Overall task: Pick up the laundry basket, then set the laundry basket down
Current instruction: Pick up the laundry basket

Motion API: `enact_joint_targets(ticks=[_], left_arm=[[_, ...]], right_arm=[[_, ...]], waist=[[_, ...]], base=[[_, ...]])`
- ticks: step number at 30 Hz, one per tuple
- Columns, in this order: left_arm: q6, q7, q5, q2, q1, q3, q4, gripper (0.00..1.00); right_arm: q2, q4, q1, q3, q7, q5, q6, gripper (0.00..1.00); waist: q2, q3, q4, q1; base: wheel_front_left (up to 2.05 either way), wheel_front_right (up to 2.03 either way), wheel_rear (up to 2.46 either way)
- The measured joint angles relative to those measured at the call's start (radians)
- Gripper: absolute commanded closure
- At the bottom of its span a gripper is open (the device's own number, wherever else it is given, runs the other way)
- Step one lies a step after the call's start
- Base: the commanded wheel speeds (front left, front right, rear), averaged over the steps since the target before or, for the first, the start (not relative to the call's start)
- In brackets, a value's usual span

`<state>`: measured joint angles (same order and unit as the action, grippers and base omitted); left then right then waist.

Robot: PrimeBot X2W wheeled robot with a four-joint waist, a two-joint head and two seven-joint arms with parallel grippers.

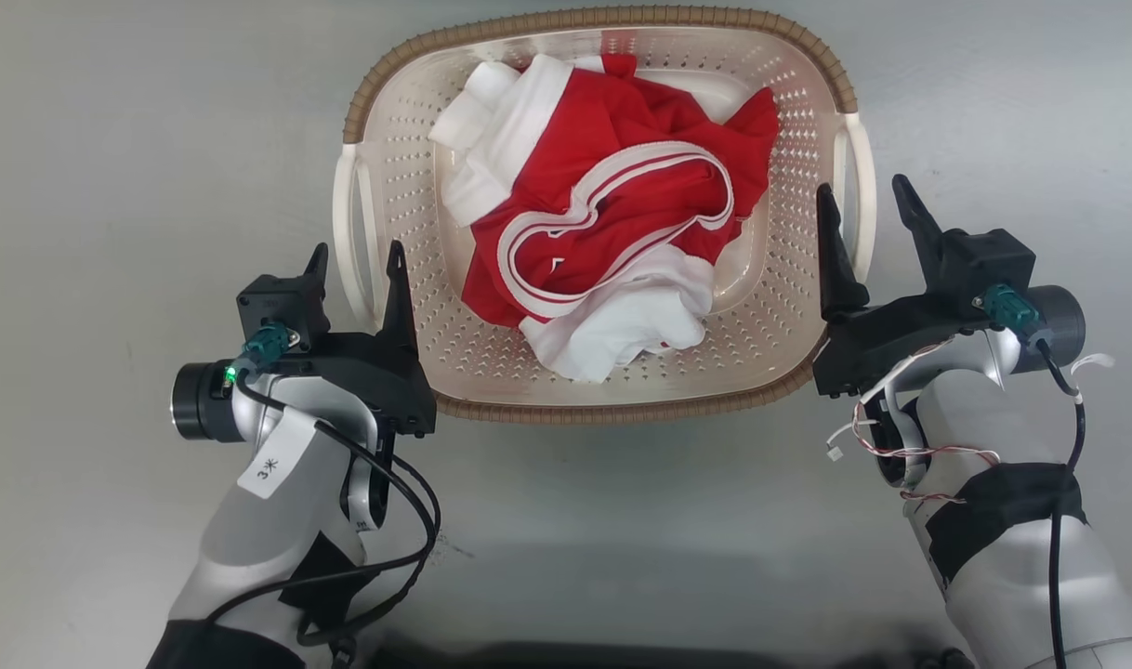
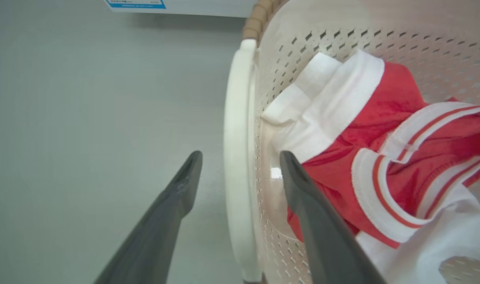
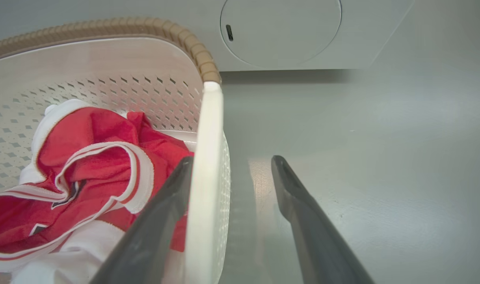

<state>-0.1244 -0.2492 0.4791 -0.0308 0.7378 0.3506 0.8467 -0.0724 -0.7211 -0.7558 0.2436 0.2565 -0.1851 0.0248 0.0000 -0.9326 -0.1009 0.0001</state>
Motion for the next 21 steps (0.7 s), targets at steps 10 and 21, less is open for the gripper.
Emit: enact_joint_targets(ticks=[10, 21], left_arm=[[0.0, 0.0, 0.022, 0.001, 0.056, 0.021, 0.052, 0.0], [0.015, -0.001, 0.09, 0.001, 0.075, 0.091, 0.079, 1.0]], right_arm=[[0.0, -0.041, -0.039, 0.017, 0.0, -0.001, 0.0, 0.51], [0.004, -0.084, -0.069, 0.066, 0.0, -0.042, 0.01, 1.0]], waist=[[0.0, -0.039, -0.004, 0.0], [0.0, -0.037, -0.004, 0.0]], base=[[0.0, 0.0, 0.0], [0.0, 0.0, 0.0]])
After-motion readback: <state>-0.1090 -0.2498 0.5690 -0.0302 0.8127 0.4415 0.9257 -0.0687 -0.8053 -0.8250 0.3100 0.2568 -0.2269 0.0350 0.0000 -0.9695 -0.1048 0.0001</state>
